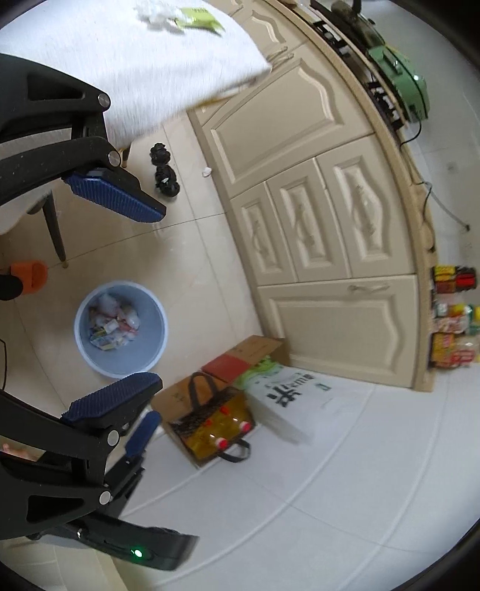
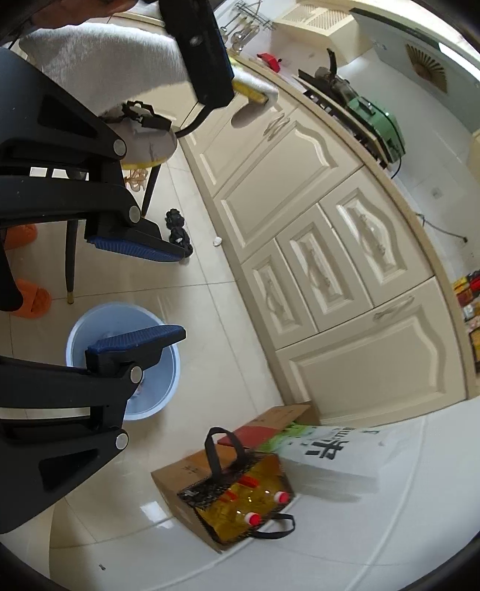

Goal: Collect trash
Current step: 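Move both tools back over the table toward the remaining items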

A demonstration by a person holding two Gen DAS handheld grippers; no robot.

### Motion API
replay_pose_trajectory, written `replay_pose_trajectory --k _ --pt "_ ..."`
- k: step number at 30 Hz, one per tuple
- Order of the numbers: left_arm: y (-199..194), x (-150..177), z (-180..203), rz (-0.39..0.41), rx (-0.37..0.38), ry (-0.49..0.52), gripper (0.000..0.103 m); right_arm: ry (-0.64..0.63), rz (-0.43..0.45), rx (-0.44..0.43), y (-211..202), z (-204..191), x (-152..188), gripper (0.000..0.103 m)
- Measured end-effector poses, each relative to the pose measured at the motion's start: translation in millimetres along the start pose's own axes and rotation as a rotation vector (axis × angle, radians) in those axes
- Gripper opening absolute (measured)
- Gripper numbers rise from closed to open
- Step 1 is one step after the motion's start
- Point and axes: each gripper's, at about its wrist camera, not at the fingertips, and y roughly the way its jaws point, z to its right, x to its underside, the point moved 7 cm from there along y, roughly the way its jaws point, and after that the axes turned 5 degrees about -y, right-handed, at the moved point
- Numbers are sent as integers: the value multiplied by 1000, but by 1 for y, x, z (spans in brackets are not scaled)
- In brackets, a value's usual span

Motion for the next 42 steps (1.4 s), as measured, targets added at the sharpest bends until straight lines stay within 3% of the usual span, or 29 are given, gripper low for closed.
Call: replay_pose_trajectory --k 4,8,11,14,22,27,31,37,42 --pt "-51 10 -21 49 41 -18 81 -41 10 -6 -23 -28 1 43" --pt "-109 21 -50 111 58 -17 88 -79 43 -34 -51 -63 -7 76" --pt "-152 33 -79 160 54 -30 90 -138 82 -49 -75 -102 -19 80" --pt "-189 45 -112 207 23 -43 94 -194 105 -76 -89 -141 -29 92" --pt "-249 77 -239 296 -133 -142 100 -358 104 -130 -82 -254 -45 96" --pt "-243 105 -331 263 -222 -290 100 -472 55 -151 -45 -321 -49 100" --pt "-235 127 -388 223 -243 -418 100 -546 -18 -188 3 -370 -47 100" --pt "-223 137 -444 170 -278 -496 100 -655 -149 -254 93 -442 -35 100" --pt "-217 138 -459 136 -291 -517 100 -756 -217 -230 149 -469 -16 99"
